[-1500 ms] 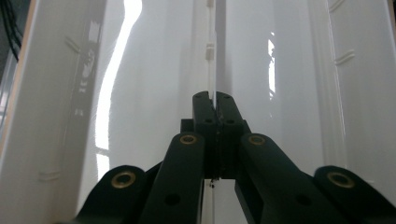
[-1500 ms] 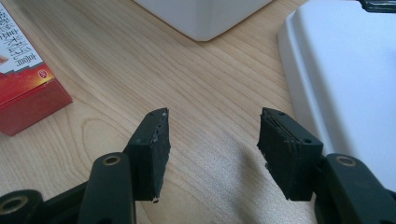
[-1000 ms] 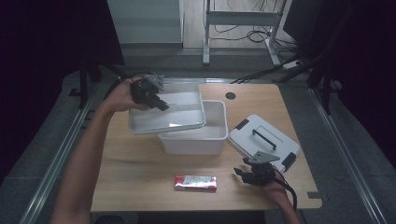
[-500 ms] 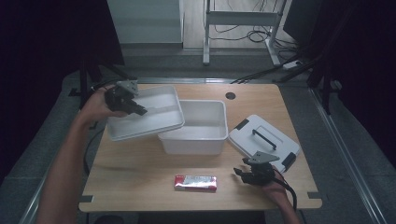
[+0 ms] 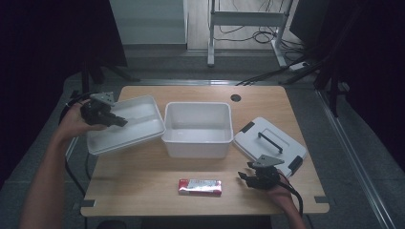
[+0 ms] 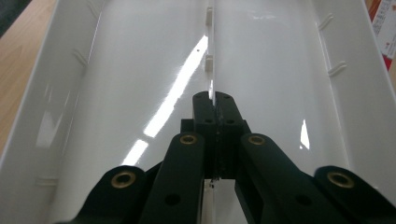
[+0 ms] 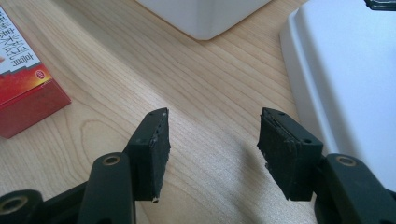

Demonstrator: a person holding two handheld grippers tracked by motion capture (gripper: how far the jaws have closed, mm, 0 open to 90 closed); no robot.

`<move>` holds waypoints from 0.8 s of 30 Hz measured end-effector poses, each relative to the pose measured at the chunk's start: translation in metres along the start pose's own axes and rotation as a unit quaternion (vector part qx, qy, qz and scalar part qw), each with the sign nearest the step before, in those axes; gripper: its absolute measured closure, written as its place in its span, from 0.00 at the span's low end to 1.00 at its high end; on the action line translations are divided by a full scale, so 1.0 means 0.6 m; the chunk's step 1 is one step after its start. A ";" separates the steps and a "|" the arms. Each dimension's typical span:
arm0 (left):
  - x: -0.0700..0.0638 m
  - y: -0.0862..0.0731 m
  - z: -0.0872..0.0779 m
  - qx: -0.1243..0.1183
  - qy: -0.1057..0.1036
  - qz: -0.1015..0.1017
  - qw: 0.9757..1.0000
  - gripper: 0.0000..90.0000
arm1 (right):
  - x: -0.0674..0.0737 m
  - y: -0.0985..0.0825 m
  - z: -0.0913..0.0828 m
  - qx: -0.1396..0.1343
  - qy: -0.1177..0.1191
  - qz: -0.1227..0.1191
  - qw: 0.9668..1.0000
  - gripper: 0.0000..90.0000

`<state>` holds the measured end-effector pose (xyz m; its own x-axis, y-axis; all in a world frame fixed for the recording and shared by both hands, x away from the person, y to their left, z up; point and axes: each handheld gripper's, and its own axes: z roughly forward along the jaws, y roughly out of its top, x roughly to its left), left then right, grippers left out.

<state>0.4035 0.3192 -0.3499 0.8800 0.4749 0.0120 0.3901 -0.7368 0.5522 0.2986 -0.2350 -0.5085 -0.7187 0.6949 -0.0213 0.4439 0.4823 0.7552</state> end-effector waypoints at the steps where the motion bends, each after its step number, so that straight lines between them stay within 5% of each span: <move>1: 0.004 -0.015 0.000 0.001 0.001 -0.011 1.000 1.00 | 0.001 0.000 0.000 0.000 0.000 0.000 1.000 0.47; 11: 0.016 -0.063 0.029 0.011 -0.003 -0.036 0.999 1.00 | 0.001 0.000 -0.001 0.001 -0.002 -0.001 1.000 0.47; 24: 0.012 -0.106 0.149 0.049 -0.043 -0.051 0.997 1.00 | 0.001 0.000 -0.001 0.004 -0.002 -0.002 1.000 0.47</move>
<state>0.4094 0.3267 -0.4595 0.8529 0.5094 -0.1144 0.4995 -0.7321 0.4632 0.2977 -0.2348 -0.5081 -0.7186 0.6948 -0.0278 0.4444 0.4897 0.7501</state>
